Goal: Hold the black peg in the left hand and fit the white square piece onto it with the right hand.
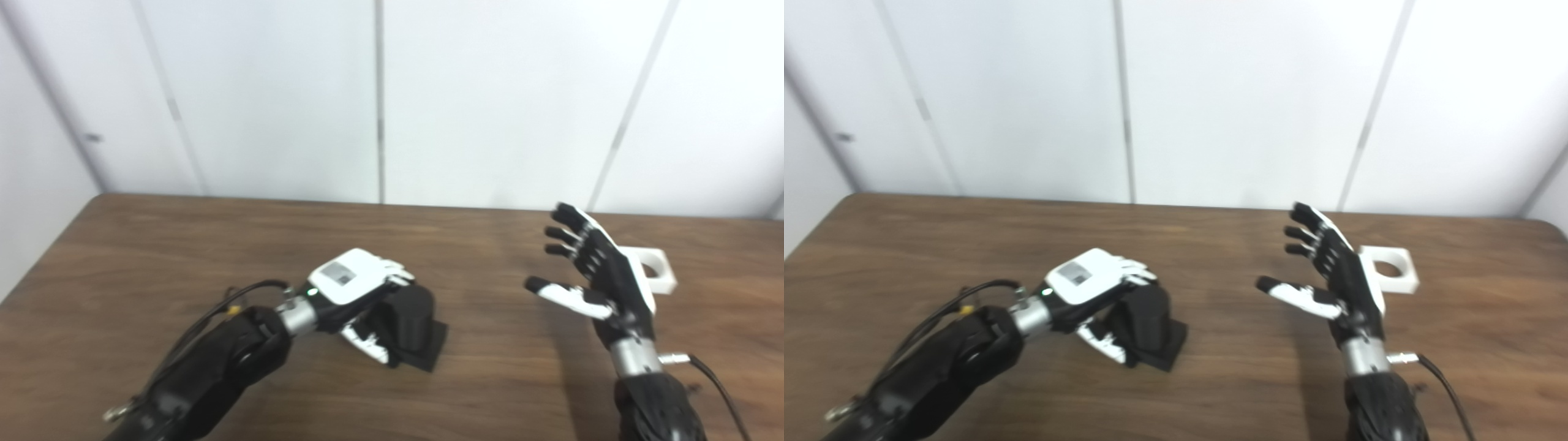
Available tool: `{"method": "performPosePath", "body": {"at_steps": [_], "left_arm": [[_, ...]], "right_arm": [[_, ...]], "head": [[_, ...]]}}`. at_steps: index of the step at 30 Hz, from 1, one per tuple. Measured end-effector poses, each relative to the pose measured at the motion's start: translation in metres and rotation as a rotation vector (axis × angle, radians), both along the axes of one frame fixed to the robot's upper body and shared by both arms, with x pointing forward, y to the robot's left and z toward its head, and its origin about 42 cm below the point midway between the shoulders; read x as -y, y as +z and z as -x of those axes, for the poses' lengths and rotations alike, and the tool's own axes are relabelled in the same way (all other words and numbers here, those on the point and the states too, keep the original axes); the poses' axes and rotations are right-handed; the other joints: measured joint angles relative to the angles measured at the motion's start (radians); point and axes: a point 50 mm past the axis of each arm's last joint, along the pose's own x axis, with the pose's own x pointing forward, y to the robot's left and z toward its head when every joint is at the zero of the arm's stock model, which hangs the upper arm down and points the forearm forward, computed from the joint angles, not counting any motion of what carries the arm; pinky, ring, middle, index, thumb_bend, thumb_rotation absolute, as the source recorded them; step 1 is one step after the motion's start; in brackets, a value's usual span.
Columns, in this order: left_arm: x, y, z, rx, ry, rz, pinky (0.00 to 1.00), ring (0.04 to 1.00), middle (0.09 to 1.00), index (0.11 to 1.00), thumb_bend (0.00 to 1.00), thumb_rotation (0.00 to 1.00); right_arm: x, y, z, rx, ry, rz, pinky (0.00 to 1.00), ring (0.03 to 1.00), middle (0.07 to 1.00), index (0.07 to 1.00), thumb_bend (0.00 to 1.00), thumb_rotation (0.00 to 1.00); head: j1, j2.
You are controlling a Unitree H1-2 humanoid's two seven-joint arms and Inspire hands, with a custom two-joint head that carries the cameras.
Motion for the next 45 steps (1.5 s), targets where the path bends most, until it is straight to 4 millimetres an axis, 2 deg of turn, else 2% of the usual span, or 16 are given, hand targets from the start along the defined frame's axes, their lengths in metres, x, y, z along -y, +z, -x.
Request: {"method": "performPosePath", "body": {"at_steps": [2, 4, 7, 10, 14, 16, 22, 30, 34, 35, 37, 40, 45], "left_arm": [[-0.001, 0.000, 0.000, 0.001, -0.001, -0.001, 0.77, 0.827, 0.798, 0.487, 0.52, 0.06], [-0.003, 0.000, 0.000, 0.002, -0.002, -0.004, 0.77, 0.830, 0.800, 0.487, 0.52, 0.06], [-0.006, 0.001, 0.001, 0.005, -0.003, -0.010, 0.77, 0.829, 0.802, 0.488, 0.52, 0.06], [-0.007, 0.001, 0.001, 0.006, -0.003, -0.012, 0.76, 0.822, 0.798, 0.487, 0.52, 0.06], [-0.011, 0.001, 0.004, 0.010, 0.002, -0.008, 0.75, 0.818, 0.795, 0.487, 0.52, 0.06], [-0.014, 0.000, 0.005, 0.013, 0.004, -0.004, 0.75, 0.813, 0.791, 0.487, 0.53, 0.06], [-0.019, 0.000, 0.007, 0.016, -0.013, 0.001, 0.75, 0.804, 0.790, 0.487, 0.52, 0.06], [-0.024, -0.002, 0.009, 0.004, -0.011, 0.020, 0.72, 0.779, 0.765, 0.486, 0.52, 0.06], [-0.026, -0.003, 0.010, -0.001, -0.012, 0.024, 0.72, 0.775, 0.761, 0.486, 0.52, 0.06], [-0.027, -0.002, 0.011, 0.001, -0.012, 0.024, 0.71, 0.773, 0.761, 0.486, 0.52, 0.06], [-0.028, -0.002, 0.012, 0.000, -0.012, 0.022, 0.71, 0.768, 0.758, 0.486, 0.52, 0.06], [-0.029, -0.003, 0.014, 0.000, -0.010, 0.026, 0.70, 0.767, 0.756, 0.486, 0.52, 0.06], [-0.030, -0.002, 0.016, 0.006, -0.013, 0.024, 0.69, 0.758, 0.751, 0.486, 0.52, 0.06]], "right_arm": [[0.013, 0.007, -0.003, 0.004, -0.001, 0.046, 0.73, 0.804, 0.841, 0.836, 0.63, 0.13], [0.024, 0.013, -0.006, 0.010, -0.011, 0.106, 0.71, 0.799, 0.842, 0.845, 0.63, 0.16], [0.033, 0.020, -0.006, 0.003, -0.023, 0.233, 0.71, 0.812, 0.856, 0.866, 0.64, 0.20], [0.042, 0.028, -0.007, -0.012, -0.021, 0.379, 0.71, 0.828, 0.873, 0.885, 0.66, 0.18], [0.060, 0.043, -0.011, -0.054, -0.035, 0.562, 0.74, 0.853, 0.897, 0.909, 0.68, 0.19], [0.067, 0.054, -0.014, -0.053, -0.046, 0.655, 0.72, 0.826, 0.872, 0.898, 0.72, 0.20], [0.081, 0.081, -0.024, -0.085, -0.052, 0.894, 0.67, 0.824, 0.866, 0.893, 0.74, 0.14], [0.096, 0.110, -0.038, -0.173, -0.055, 1.046, 0.73, 0.865, 0.889, 0.910, 0.79, 0.16], [0.097, 0.114, -0.043, -0.220, -0.041, 1.108, 0.80, 0.905, 0.906, 0.924, 0.83, 0.16], [0.097, 0.114, -0.045, -0.236, -0.033, 1.130, 0.83, 0.916, 0.913, 0.927, 0.87, 0.16], [0.097, 0.114, -0.050, -0.285, -0.018, 1.182, 0.89, 0.944, 0.937, 0.952, 0.91, 0.22], [0.101, 0.118, -0.057, -0.352, -0.013, 1.265, 0.91, 0.949, 0.944, 0.947, 0.97, 0.25], [0.103, 0.122, -0.069, -0.396, -0.041, 1.366, 0.93, 0.972, 0.968, 0.913, 0.98, 0.27]], "head": [[-0.012, -0.002], [-0.029, -0.006], [-0.075, -0.018], [-0.095, -0.025], [-0.144, -0.038], [-0.202, -0.061], [-0.291, -0.104], [-0.324, -0.132], [-0.325, -0.137], [-0.324, -0.141], [-0.324, -0.144], [-0.333, -0.147], [-0.336, -0.147]]}}
